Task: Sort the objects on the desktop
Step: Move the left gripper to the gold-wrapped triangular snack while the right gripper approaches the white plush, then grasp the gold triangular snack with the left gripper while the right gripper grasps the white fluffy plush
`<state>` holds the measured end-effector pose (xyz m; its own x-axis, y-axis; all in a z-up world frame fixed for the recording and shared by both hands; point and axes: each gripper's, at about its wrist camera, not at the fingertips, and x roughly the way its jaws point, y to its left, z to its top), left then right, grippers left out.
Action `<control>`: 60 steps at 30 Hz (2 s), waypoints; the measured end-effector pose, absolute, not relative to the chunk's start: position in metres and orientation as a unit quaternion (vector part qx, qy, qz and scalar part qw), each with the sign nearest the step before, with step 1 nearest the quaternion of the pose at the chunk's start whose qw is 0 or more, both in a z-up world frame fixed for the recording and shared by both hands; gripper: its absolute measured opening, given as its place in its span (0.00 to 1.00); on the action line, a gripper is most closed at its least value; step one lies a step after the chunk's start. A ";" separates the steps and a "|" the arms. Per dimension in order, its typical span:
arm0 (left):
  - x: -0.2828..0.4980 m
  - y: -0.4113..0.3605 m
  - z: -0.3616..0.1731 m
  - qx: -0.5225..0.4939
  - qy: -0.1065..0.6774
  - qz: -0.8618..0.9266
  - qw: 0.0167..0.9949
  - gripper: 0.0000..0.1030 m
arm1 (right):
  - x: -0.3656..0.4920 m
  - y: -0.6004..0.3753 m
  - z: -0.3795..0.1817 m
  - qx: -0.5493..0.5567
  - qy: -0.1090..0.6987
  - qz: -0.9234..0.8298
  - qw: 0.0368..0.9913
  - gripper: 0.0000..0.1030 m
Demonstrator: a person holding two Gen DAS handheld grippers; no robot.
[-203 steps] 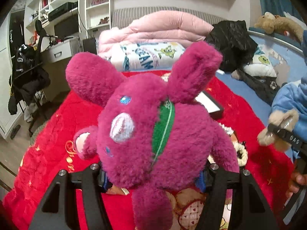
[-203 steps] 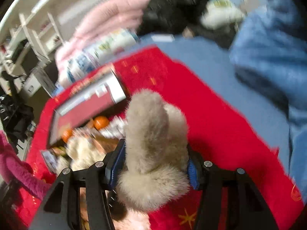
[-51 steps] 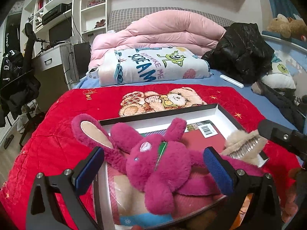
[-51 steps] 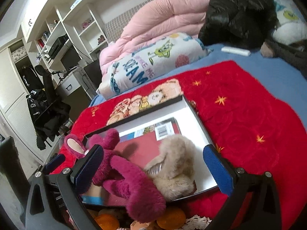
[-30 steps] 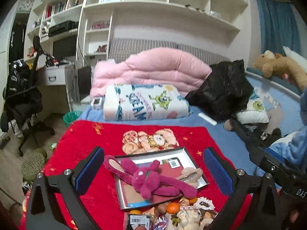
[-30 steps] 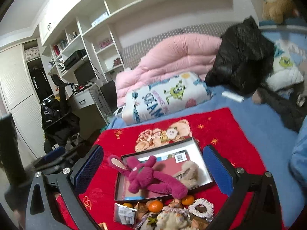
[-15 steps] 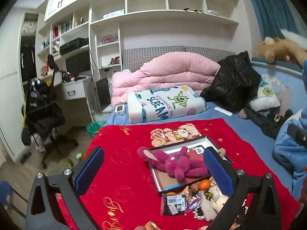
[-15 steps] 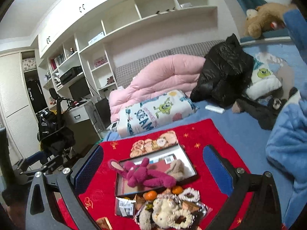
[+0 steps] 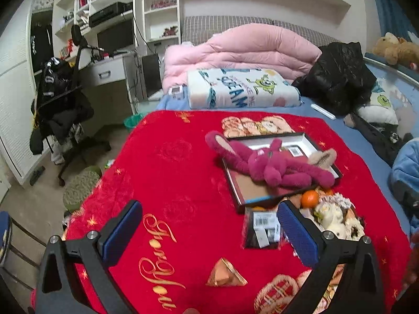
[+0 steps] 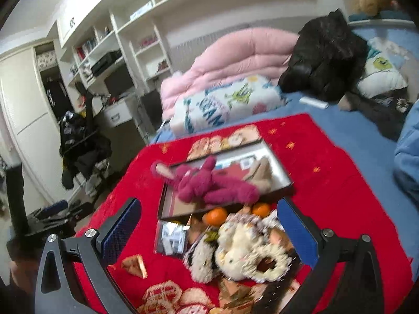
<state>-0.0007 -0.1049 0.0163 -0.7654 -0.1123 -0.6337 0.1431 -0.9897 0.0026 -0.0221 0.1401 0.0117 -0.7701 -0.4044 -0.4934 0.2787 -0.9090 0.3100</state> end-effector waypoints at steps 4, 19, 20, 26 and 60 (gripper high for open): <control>0.003 -0.104 0.004 0.352 0.018 -0.933 0.069 1.00 | -0.024 0.124 -0.001 0.307 -0.093 -0.927 0.194 1.00; -0.018 -0.091 -0.075 0.453 0.010 -0.890 0.050 1.00 | -0.051 0.089 -0.086 0.416 -0.059 -0.877 0.232 0.90; -0.020 -0.090 -0.079 0.458 0.010 -0.887 0.047 1.00 | -0.052 0.090 -0.090 0.421 -0.063 -0.874 0.234 0.89; -0.033 -0.094 -0.104 0.493 0.018 -0.868 0.059 1.00 | -0.056 0.085 -0.102 0.437 -0.061 -0.865 0.239 0.83; -0.053 -0.096 -0.141 0.493 0.064 -0.864 0.084 0.75 | -0.063 0.075 -0.147 0.519 -0.059 -0.821 0.231 0.25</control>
